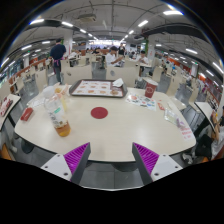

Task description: Pour water

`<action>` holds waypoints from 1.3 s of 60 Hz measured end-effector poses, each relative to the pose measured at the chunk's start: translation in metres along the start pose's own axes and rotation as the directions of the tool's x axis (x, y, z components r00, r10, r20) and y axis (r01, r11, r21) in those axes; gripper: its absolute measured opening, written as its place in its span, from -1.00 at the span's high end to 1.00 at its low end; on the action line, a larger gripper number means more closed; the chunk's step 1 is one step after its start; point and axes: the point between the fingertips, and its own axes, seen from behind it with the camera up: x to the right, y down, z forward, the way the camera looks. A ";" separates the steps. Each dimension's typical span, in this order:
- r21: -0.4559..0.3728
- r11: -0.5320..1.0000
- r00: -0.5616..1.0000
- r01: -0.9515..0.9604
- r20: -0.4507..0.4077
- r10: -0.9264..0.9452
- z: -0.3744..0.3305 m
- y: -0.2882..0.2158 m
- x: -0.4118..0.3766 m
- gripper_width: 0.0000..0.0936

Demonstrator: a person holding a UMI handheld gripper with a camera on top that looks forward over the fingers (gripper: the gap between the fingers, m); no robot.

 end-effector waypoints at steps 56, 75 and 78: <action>0.259 0.965 0.998 -0.032 0.067 0.015 0.115 -0.085 -0.204 0.06; 0.188 0.904 0.904 0.383 -0.279 -0.325 0.097 -0.164 -0.130 0.06; 0.150 0.856 0.837 0.494 -0.350 -0.422 0.100 -0.181 -0.123 0.06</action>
